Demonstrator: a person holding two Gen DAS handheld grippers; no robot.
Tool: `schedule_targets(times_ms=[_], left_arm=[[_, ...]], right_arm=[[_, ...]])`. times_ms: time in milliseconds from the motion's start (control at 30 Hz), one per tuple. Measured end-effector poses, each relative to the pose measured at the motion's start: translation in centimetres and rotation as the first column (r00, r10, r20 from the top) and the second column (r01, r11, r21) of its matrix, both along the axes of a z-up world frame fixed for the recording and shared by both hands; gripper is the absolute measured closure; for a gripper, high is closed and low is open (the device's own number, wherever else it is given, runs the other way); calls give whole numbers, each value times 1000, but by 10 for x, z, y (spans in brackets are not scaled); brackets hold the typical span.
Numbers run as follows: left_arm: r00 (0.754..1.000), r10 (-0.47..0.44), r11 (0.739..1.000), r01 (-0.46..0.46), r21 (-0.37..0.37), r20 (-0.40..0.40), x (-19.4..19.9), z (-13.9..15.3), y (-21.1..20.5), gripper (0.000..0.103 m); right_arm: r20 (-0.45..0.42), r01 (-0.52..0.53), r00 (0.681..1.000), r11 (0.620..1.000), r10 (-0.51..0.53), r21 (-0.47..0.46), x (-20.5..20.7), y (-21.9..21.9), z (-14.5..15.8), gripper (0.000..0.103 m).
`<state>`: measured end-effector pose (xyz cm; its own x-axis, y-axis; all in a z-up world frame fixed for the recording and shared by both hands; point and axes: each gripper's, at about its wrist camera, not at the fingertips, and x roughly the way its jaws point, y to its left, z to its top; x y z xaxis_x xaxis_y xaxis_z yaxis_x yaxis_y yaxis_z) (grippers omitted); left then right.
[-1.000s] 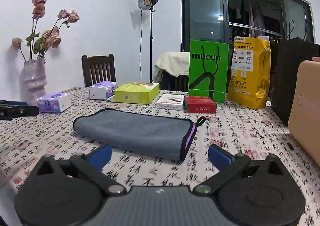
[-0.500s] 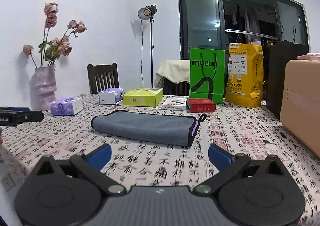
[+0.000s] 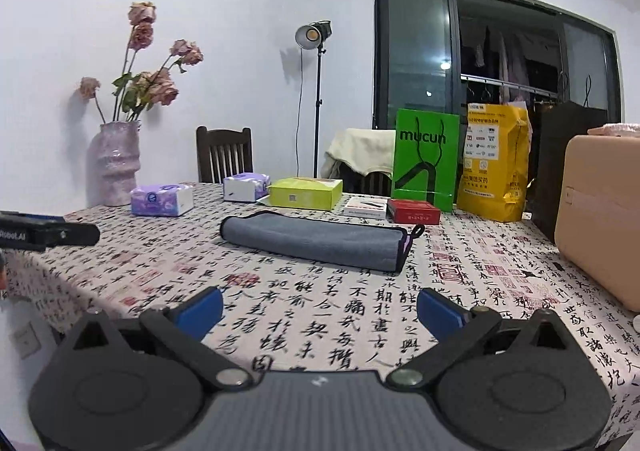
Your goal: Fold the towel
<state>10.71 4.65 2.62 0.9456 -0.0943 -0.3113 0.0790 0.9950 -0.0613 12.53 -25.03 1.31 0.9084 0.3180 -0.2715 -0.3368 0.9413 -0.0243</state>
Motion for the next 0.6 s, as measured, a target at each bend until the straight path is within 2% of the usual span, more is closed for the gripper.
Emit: schedule_targets(times_ms=[300, 433, 600], left_arm=[[998, -53, 998, 55, 43, -36, -32, -16, -16, 0], [998, -50, 998, 51, 35, -44, -33, -19, -20, 0], [998, -54, 998, 55, 27, -23, -45, -21, -21, 0]], right_arm=[[-3, -26, 1000, 998, 26, 65, -46, 9, -10, 0], [15, -53, 999, 997, 52, 49, -59, 14, -17, 0], [21, -59, 998, 992, 57, 107, -73, 7, -22, 0]])
